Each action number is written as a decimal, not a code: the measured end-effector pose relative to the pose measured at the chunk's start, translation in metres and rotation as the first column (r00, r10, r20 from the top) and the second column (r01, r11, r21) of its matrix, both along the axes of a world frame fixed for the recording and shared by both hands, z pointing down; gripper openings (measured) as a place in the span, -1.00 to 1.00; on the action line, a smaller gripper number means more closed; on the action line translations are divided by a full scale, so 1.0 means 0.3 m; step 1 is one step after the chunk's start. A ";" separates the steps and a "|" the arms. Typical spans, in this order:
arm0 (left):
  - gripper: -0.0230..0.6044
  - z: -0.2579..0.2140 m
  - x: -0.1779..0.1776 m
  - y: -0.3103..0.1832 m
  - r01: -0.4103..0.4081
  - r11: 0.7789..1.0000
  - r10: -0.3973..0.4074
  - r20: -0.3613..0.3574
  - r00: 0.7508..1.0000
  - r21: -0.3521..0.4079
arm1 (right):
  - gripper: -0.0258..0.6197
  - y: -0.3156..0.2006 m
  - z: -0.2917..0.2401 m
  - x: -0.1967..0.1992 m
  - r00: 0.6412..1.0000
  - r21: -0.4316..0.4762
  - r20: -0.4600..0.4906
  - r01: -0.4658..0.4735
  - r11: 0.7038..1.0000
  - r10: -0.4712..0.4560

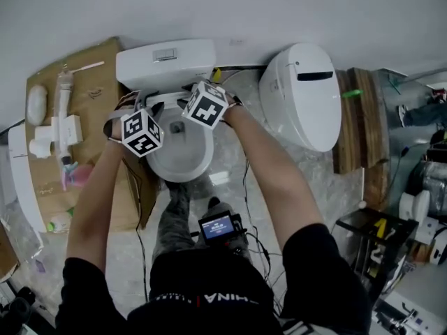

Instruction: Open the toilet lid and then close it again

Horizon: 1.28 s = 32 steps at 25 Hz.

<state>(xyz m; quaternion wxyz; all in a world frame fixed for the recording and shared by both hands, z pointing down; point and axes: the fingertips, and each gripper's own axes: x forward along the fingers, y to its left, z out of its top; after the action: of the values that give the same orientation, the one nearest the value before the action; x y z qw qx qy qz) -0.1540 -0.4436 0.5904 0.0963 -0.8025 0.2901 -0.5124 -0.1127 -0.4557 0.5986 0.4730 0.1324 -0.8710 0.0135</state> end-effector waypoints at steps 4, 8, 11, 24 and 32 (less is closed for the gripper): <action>-0.48 -0.013 -0.011 -0.082 -0.001 1.000 0.000 -0.037 0.999 -0.030 | -0.45 -0.085 -0.005 -0.011 1.000 -0.002 -0.004 -0.023 1.000 0.023; -0.47 -0.023 -0.013 -0.146 0.016 0.998 -0.020 -0.073 0.997 -0.058 | -0.46 -0.148 -0.016 -0.019 1.000 -0.036 0.007 -0.001 0.999 0.001; -0.46 -0.026 -0.017 -0.198 0.022 0.996 -0.030 -0.078 0.996 -0.090 | -0.48 -0.169 -0.028 -0.038 0.998 -0.103 0.026 0.053 0.993 -0.050; -0.45 -0.012 -0.047 -0.358 0.051 0.969 -0.073 -0.081 0.994 -0.244 | -0.53 -0.325 -0.036 -0.075 0.987 -0.202 0.030 0.159 0.966 -0.156; -0.45 -0.003 -0.055 -0.406 0.065 0.967 -0.086 -0.077 0.993 -0.245 | -0.54 -0.393 -0.020 -0.073 0.988 -0.199 0.014 0.152 0.968 -0.152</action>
<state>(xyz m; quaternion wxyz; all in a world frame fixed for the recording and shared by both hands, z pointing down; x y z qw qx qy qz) -0.1706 -0.5655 0.5894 -0.0343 -0.8181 0.2598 -0.5119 -0.1346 -0.5736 0.5927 0.4840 0.0174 -0.8725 0.0643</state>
